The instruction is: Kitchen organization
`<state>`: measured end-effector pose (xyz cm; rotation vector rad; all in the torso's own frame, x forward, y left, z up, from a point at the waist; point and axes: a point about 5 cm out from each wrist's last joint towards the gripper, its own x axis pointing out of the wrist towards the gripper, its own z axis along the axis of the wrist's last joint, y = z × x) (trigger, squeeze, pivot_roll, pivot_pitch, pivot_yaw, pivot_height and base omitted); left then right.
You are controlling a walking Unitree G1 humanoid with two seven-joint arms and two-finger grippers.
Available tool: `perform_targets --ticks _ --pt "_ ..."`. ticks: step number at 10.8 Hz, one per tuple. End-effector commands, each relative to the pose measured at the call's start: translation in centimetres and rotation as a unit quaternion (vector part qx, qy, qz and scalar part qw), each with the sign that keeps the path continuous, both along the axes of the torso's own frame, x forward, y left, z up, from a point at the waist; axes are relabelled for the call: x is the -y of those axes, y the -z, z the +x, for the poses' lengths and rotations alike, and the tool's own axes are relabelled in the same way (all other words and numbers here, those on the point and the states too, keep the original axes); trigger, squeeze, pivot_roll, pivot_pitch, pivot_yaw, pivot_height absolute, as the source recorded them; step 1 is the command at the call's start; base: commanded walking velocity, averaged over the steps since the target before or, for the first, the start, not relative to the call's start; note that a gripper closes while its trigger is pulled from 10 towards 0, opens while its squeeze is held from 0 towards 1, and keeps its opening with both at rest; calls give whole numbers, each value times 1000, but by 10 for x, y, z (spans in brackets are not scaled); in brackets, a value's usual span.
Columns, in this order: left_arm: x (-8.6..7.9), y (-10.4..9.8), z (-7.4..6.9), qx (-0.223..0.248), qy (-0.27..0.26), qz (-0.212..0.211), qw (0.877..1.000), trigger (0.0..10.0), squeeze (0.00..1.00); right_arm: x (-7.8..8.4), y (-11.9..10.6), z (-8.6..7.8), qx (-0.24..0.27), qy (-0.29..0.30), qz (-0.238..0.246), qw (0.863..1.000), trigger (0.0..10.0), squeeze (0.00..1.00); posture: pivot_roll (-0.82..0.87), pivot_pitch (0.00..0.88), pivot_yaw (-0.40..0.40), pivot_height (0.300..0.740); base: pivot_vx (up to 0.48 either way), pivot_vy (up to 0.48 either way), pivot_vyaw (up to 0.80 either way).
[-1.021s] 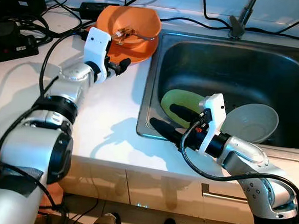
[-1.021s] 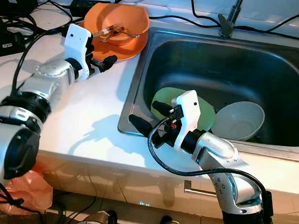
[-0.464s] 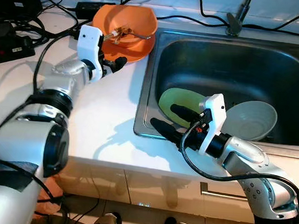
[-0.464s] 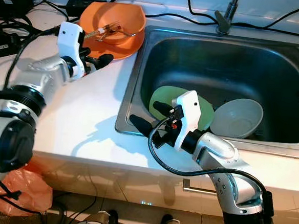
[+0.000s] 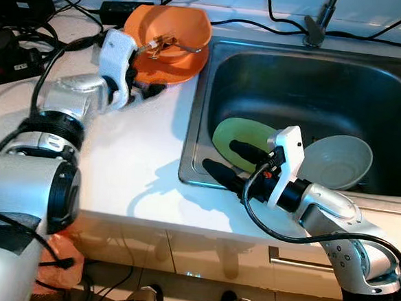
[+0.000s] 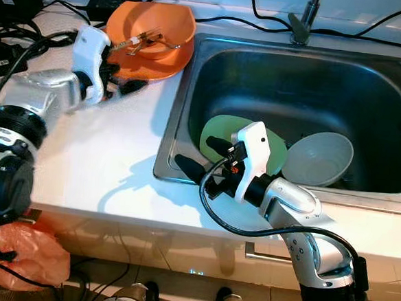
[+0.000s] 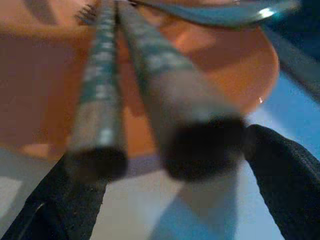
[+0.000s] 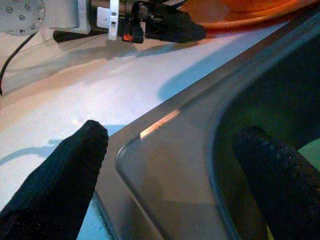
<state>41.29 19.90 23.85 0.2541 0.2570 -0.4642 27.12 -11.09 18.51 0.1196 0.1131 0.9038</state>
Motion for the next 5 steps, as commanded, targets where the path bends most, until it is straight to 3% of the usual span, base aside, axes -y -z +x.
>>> perform_targets --ticks 1,5 --pt "-4 24 -6 -64 13 28 998 10000 0 -1 -1 -3 3 -9 1 1000 10000 0 26 196 25 740 0 0 0" --pt "-10 22 -11 -94 60 50 993 10000 0 -1 -2 -2 5 -11 1 1000 10000 0 29 191 25 740 0 0 0"
